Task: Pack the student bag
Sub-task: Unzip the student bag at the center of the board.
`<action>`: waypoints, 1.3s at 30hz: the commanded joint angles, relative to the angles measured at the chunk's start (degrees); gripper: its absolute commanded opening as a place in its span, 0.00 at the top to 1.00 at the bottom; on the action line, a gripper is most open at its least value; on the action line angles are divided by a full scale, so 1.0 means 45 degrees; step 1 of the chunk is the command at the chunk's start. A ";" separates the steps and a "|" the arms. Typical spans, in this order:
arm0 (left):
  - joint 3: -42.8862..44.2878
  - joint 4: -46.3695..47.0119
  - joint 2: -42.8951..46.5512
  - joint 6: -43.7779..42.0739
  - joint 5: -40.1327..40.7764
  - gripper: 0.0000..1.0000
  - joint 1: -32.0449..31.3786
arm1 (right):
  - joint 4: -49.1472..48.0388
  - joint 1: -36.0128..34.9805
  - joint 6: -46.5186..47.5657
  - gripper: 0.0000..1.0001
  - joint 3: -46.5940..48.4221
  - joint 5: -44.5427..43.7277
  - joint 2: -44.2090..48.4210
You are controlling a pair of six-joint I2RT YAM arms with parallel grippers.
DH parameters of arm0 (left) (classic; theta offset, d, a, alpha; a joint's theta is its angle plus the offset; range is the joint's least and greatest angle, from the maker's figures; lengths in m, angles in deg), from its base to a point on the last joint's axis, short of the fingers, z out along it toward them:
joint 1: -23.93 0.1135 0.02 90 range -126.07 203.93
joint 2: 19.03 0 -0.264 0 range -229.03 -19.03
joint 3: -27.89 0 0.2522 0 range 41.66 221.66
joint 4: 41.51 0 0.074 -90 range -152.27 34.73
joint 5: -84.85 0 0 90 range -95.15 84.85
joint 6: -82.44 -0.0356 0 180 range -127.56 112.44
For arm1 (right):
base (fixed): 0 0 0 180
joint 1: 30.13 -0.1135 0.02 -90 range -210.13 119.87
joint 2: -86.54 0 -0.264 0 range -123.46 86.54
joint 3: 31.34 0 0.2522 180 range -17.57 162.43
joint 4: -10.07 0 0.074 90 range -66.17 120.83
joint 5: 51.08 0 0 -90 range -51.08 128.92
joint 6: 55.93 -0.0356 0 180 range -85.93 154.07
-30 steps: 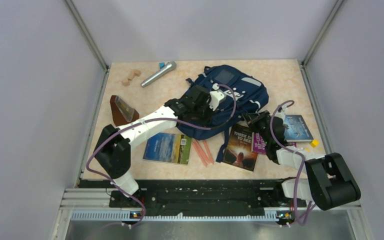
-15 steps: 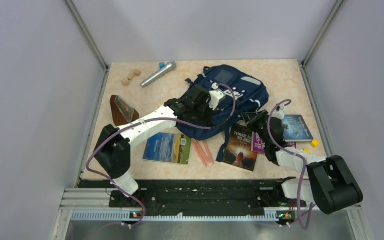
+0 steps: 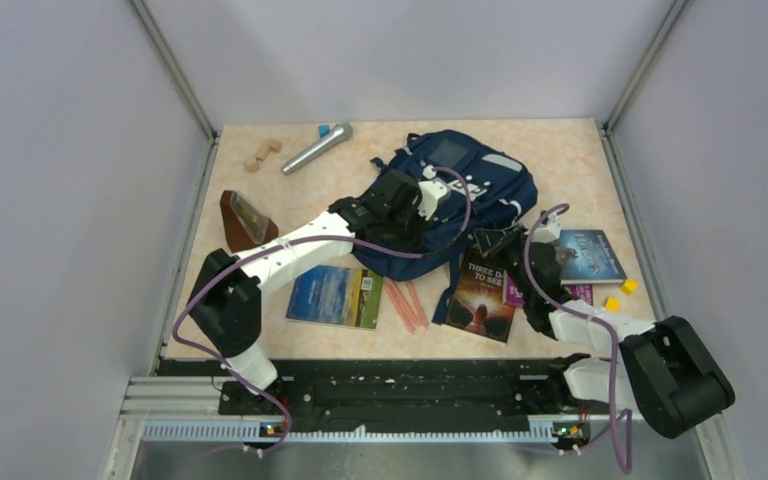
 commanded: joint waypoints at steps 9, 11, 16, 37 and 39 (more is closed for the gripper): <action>0.0475 0.0861 0.0387 0.0612 -0.0329 1.00 -0.0031 | -0.1196 -0.1040 0.0578 1.00 0.0026 0.0213 0.0328; 0.0465 0.0869 0.0392 0.0615 -0.0310 1.00 -0.0032 | -0.1158 -0.1325 0.0781 1.00 0.0085 0.0094 0.0321; 0.0454 0.0890 0.0388 0.0617 -0.0275 1.00 -0.0031 | -0.1129 -0.2125 0.1220 1.00 0.0215 -0.0289 0.0309; 0.0427 0.0927 0.0441 0.0612 -0.0131 1.00 -0.0044 | -0.1601 -0.5043 0.2804 1.00 0.1076 -0.1224 -0.0717; 0.0432 0.0918 0.0463 0.0632 -0.0127 1.00 -0.0030 | -0.1488 -0.5307 0.2933 1.00 0.1156 -0.1509 -0.0787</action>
